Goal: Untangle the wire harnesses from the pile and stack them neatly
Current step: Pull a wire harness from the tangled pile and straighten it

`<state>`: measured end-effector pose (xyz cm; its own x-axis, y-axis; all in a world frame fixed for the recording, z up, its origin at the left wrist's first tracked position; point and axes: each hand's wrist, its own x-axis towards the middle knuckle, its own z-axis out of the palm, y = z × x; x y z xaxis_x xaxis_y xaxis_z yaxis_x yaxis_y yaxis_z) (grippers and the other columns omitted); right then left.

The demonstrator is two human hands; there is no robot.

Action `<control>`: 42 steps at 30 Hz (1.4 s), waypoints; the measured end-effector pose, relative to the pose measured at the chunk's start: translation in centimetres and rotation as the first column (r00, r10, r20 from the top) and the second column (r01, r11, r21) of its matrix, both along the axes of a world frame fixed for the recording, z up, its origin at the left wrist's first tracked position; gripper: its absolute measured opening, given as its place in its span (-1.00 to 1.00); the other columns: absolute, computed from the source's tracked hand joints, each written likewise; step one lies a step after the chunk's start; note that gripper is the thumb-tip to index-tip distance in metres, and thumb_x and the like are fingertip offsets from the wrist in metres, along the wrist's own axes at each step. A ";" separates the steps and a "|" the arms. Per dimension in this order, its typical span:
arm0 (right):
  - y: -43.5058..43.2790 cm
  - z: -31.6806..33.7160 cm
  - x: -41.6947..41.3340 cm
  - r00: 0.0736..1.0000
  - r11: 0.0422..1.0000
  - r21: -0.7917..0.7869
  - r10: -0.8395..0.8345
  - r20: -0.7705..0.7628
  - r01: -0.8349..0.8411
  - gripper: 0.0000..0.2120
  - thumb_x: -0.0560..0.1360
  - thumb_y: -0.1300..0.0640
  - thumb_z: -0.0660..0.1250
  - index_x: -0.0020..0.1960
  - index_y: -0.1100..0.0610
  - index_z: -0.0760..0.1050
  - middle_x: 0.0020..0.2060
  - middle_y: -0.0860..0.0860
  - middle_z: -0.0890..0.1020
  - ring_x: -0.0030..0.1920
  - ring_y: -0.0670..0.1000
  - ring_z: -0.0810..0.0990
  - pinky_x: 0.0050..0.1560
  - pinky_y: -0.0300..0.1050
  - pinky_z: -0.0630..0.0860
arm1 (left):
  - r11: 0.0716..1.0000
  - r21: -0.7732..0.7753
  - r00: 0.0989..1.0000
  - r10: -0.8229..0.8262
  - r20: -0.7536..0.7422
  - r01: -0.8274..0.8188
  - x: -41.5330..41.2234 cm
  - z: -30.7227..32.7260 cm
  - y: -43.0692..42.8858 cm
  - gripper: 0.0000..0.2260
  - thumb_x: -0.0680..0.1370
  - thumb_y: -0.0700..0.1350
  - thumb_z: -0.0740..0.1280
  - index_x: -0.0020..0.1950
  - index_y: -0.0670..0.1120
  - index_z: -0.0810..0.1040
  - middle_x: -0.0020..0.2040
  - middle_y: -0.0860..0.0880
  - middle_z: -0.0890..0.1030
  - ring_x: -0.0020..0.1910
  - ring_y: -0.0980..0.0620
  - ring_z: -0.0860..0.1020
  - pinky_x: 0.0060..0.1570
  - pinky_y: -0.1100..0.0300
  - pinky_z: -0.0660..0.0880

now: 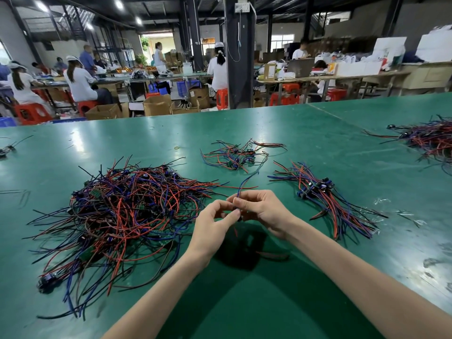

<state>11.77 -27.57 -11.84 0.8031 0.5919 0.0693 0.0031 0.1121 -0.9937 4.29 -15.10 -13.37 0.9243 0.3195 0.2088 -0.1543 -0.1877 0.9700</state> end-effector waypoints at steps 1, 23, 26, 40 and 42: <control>0.1 0.1 -0.1 1.000 1.000 0.009 -0.023 0.018 0.023 -0.94 0.46 0.25 0.37 -0.11 0.22 0.61 -0.32 0.04 0.64 -0.36 -0.08 0.53 -0.31 -0.28 0.46 | 1.000 -0.008 1.000 -0.010 0.006 0.010 -0.1 0.1 0.0 -0.94 0.48 -0.22 0.41 -0.17 -0.08 0.60 -0.26 -0.01 0.58 -0.25 0.08 0.47 -0.14 0.20 0.41; -0.4 0.2 -0.4 0.990 0.990 -0.041 0.130 -0.061 -0.132 -0.91 0.46 0.34 0.36 -0.09 0.19 0.51 -0.33 0.00 0.62 -0.36 -0.08 0.59 -0.28 -0.24 0.58 | 0.997 -0.074 0.998 0.022 0.056 -0.018 0.1 0.5 1.0 -0.90 0.52 -0.22 0.37 -0.15 -0.03 0.61 -0.29 -0.04 0.60 -0.34 0.13 0.50 -0.37 0.22 0.46; -0.4 0.6 -0.5 0.991 0.988 -0.071 0.134 -0.024 -0.135 -0.93 0.46 0.32 0.37 -0.11 0.19 0.55 -0.38 -0.07 0.59 -0.39 -0.10 0.52 -0.30 -0.25 0.55 | 0.996 -0.089 0.998 0.023 0.054 -0.018 0.2 0.3 0.8 -0.91 0.53 -0.19 0.35 -0.11 -0.01 0.60 -0.20 0.00 0.61 -0.28 0.19 0.50 -0.37 0.26 0.45; -0.2 1.2 -0.2 0.997 0.999 0.032 0.000 -0.083 0.002 -0.82 0.52 0.16 0.31 -0.26 0.13 0.48 -0.43 -0.05 0.53 -0.38 -0.08 0.45 -0.29 -0.15 0.45 | 0.963 -0.263 0.997 -0.073 -0.022 0.065 2.3 2.3 0.1 -0.91 0.52 -0.22 0.36 -0.16 -0.07 0.57 -0.32 0.07 0.59 -0.36 0.21 0.49 -0.35 0.30 0.46; -0.5 1.3 0.2 0.992 0.994 0.085 -0.051 -0.118 0.061 -0.81 0.52 0.16 0.32 -0.27 0.14 0.46 -0.41 -0.01 0.50 -0.38 -0.07 0.46 -0.25 -0.09 0.48 | 0.975 -0.203 0.993 -0.102 -0.053 0.090 3.7 3.4 0.0 -0.90 0.50 -0.26 0.37 -0.16 -0.07 0.58 -0.32 0.07 0.60 -0.37 0.23 0.51 -0.38 0.34 0.46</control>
